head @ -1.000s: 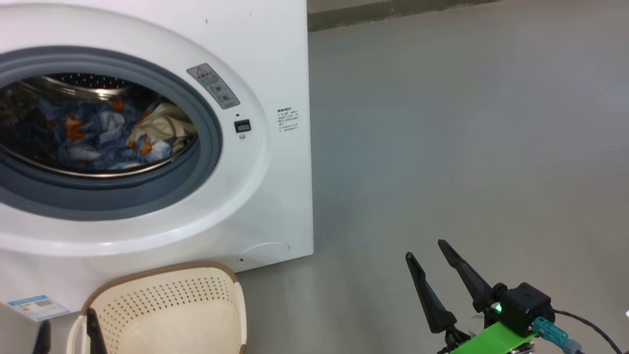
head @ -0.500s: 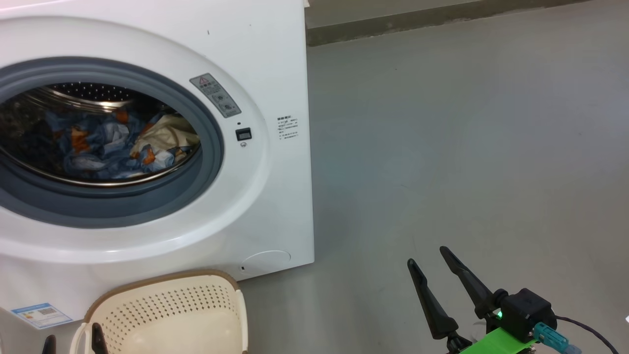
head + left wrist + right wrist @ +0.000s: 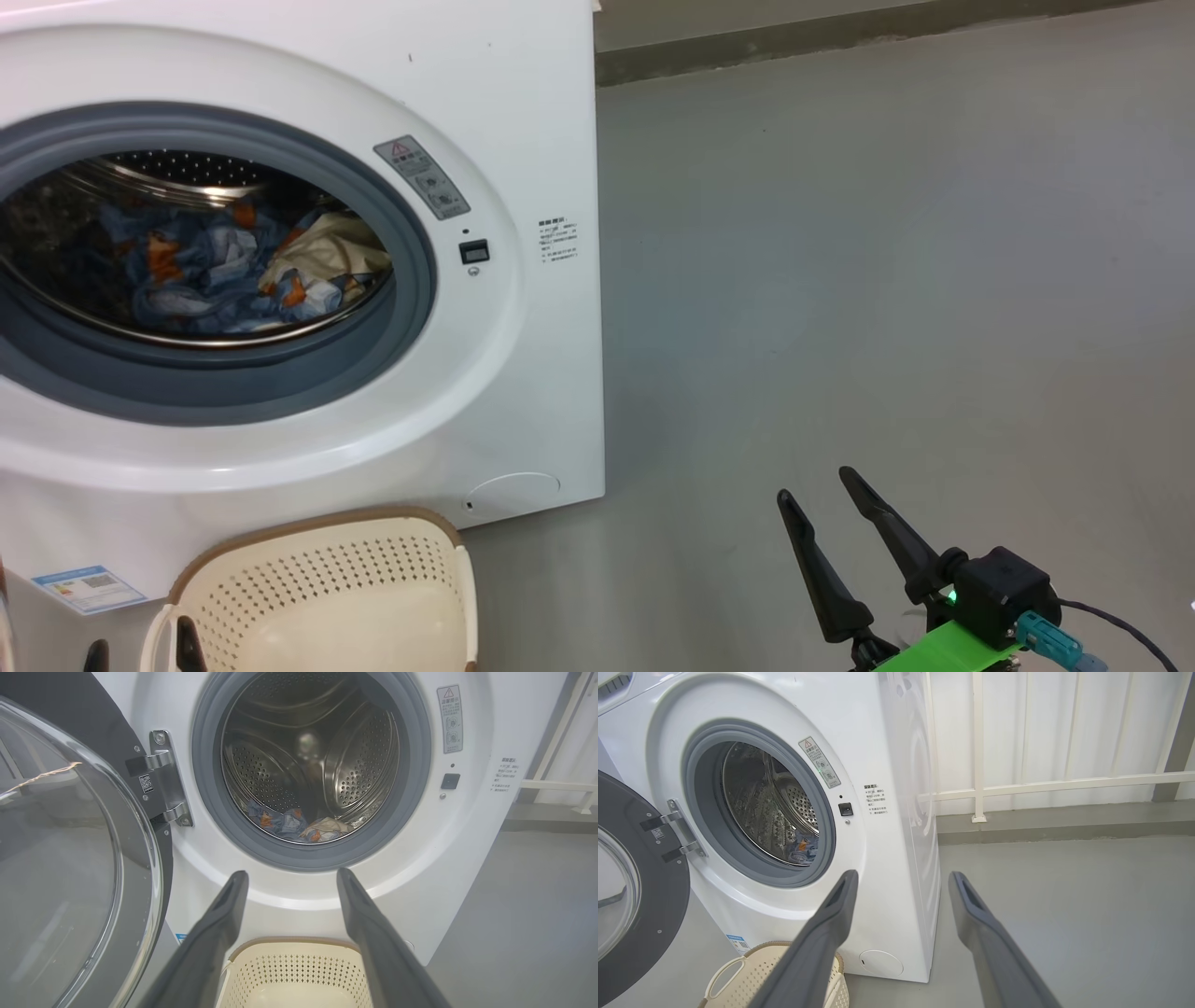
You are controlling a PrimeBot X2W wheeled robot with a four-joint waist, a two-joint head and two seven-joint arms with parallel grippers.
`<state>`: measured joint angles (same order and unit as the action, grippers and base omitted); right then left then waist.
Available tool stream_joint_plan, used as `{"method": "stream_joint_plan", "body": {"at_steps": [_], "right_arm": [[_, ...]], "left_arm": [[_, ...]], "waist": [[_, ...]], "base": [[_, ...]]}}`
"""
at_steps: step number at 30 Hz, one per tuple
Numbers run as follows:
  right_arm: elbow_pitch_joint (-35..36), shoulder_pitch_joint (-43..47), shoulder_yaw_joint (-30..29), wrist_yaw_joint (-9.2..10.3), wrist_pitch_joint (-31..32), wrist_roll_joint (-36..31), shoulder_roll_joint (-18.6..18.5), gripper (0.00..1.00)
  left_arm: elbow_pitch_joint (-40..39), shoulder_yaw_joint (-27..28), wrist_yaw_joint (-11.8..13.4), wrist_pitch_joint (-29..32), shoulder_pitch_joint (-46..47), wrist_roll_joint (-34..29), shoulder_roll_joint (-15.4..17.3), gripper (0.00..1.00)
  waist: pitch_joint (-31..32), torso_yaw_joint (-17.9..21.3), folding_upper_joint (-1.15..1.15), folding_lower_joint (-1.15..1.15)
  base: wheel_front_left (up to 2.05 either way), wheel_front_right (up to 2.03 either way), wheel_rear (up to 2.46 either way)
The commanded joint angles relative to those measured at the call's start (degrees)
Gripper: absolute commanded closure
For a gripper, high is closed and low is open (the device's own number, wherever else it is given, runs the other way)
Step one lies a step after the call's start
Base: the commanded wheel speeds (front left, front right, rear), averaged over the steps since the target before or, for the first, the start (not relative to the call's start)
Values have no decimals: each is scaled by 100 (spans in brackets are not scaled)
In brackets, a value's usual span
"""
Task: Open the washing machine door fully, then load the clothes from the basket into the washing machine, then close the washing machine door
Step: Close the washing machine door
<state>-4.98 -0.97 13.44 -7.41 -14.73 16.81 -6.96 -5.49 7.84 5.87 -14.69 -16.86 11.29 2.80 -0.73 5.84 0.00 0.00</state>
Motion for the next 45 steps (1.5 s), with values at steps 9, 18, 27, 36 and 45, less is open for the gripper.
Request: {"method": "stream_joint_plan", "body": {"at_steps": [9, 18, 27, 36, 45], "right_arm": [[129, -49, 92, -8, -27, -37, -14, 0], [117, -52, 100, -8, -27, -29, -16, 0], [96, -58, 72, -8, -27, -29, -19, 0], [91, -67, 69, -8, -27, -22, -25, 0], [83, -80, 63, -8, -27, -15, -11, 0]], "left_arm": [[-64, 161, 35, -30, 193, -57, 19, 0], [-60, 161, 34, -30, 191, -34, 15, 0], [-83, 158, 42, -30, 210, -49, 12, 0], [-97, 169, 55, -30, 250, -36, 10, 0], [-113, 195, 109, -30, 280, -73, 9, 0]], "waist": [[-32, -74, 0, 0], [-27, -76, 0, 0], [-54, -71, 0, 0], [-63, -102, 0, 0], [-106, -103, 0, 0]], "base": [[0, 0, 0], [0, 0, 0], [0, 0, 0], [0, 0, 0], [-11, 11, 0]]}}
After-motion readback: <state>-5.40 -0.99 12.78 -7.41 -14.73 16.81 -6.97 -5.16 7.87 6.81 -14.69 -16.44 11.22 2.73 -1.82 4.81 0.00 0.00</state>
